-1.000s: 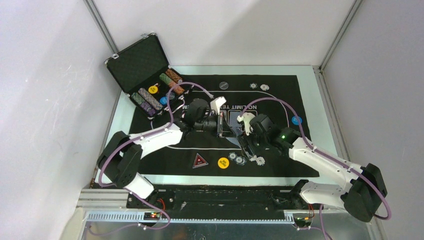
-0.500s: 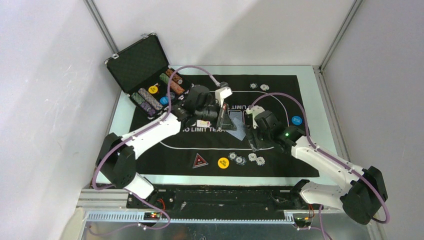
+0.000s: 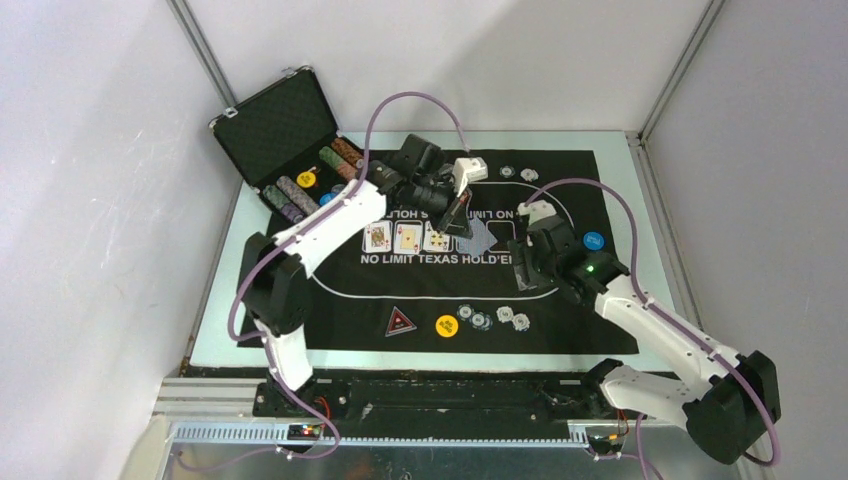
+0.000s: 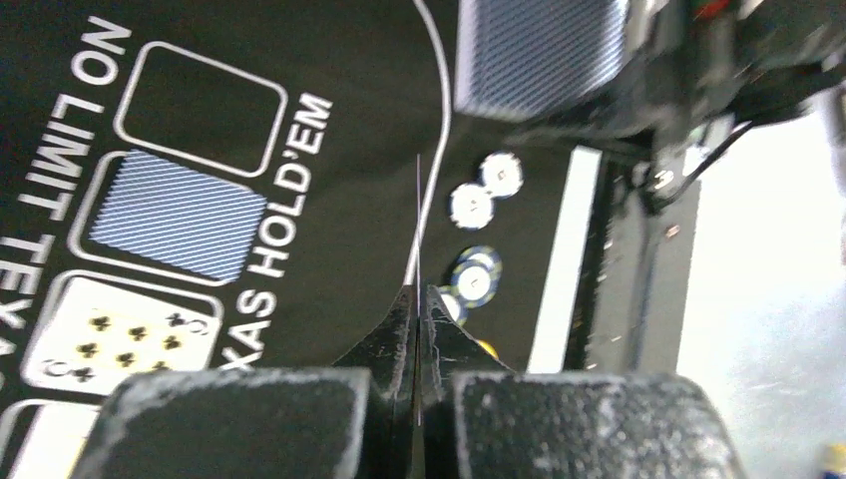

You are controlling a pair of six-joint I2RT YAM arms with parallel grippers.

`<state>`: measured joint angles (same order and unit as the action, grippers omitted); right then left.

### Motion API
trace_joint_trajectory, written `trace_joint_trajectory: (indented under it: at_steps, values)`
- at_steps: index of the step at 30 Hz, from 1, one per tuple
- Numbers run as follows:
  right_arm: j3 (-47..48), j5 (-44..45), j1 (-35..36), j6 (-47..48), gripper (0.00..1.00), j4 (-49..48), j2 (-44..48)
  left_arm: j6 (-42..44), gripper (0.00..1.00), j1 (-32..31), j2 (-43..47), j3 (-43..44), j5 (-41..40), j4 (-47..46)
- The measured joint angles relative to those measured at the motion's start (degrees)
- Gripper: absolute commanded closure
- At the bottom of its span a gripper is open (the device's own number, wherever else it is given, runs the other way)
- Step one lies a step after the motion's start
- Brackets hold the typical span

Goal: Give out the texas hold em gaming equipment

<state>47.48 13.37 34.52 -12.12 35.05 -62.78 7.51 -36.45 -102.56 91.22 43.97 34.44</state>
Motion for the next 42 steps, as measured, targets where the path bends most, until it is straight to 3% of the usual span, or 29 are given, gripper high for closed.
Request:
trace_joint_trajectory:
  at_steps: [6,12,17,27,42]
  values:
    - [-0.2,2.8,-1.5,-1.4,1.0,0.0,1.8,17.6,1.0,0.0,-11.5,16.3,-2.7,16.7]
    - [-0.8,4.7,-2.4,-2.6,1.0,0.0,1.9,24.2,1.0,-0.1,-27.6,37.3,-4.4,27.0]
    - [-1.3,5.1,-3.5,-3.3,1.0,0.0,2.1,24.8,1.0,-0.4,-32.1,39.3,-5.9,27.2]
    - [-1.8,5.1,-4.2,-4.0,1.0,0.0,3.2,22.1,1.0,-1.7,-35.7,40.7,-4.6,18.3]
    - [-1.8,4.9,-4.2,-4.0,1.0,-0.1,3.2,32.6,1.0,-7.9,-40.0,44.7,-7.8,21.7]
